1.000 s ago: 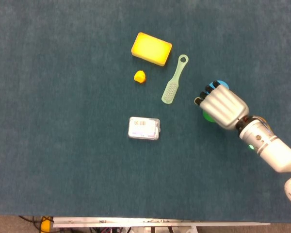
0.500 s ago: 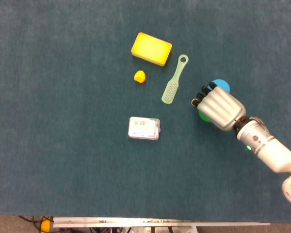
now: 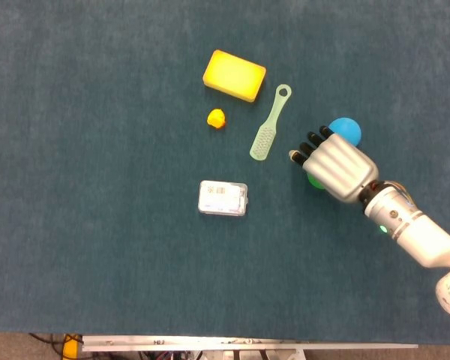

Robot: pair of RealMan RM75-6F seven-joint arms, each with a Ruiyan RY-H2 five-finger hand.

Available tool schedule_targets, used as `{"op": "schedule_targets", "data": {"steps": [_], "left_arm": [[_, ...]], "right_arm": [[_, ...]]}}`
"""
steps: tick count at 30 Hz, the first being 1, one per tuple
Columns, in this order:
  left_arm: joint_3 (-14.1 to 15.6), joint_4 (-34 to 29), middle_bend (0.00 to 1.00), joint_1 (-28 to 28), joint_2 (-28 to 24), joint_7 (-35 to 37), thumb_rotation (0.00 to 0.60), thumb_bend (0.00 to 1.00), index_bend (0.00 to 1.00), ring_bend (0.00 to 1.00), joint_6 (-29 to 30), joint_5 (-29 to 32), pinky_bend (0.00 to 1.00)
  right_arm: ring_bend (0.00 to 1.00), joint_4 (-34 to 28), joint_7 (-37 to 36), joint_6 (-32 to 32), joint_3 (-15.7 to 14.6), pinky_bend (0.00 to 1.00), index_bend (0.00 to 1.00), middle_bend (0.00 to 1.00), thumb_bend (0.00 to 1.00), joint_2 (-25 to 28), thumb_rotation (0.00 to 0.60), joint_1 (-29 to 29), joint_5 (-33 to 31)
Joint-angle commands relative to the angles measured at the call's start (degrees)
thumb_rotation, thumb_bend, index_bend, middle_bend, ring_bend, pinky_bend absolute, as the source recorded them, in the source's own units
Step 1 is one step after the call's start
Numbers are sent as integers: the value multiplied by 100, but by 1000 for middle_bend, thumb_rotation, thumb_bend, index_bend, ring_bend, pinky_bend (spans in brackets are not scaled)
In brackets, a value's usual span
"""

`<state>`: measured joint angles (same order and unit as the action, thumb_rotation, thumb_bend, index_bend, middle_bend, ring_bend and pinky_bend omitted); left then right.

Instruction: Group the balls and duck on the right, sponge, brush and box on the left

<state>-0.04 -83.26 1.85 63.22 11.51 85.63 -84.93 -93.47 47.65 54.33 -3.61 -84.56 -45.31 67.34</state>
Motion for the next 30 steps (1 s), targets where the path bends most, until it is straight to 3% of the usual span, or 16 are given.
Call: {"op": "schedule_targets", "data": {"steps": [1, 15, 22, 30], "left_arm": [[-2, -5, 186, -2, -8, -3, 600, 246, 139, 202, 2, 2, 34], [-27, -132, 186, -57, -157, -127, 600, 246, 139, 202, 12, -40, 34], [3, -280, 186, -119, -277, -236, 600, 246, 139, 202, 6, -171, 34], [67, -515, 186, -238, -437, -349, 600, 246, 139, 202, -13, -439, 34]], "right_arm": [[235, -27, -29, 18, 27, 276, 248, 355, 78, 15, 600, 10, 21], [234, -720, -739, -134, 207, 276, 248, 355, 78, 347, 600, 13, 244], [231, -944, -663, -178, 287, 276, 248, 349, 75, 407, 600, -100, 432], [219, -804, -429, -186, 388, 277, 247, 327, 25, 96, 600, -212, 522]]}}
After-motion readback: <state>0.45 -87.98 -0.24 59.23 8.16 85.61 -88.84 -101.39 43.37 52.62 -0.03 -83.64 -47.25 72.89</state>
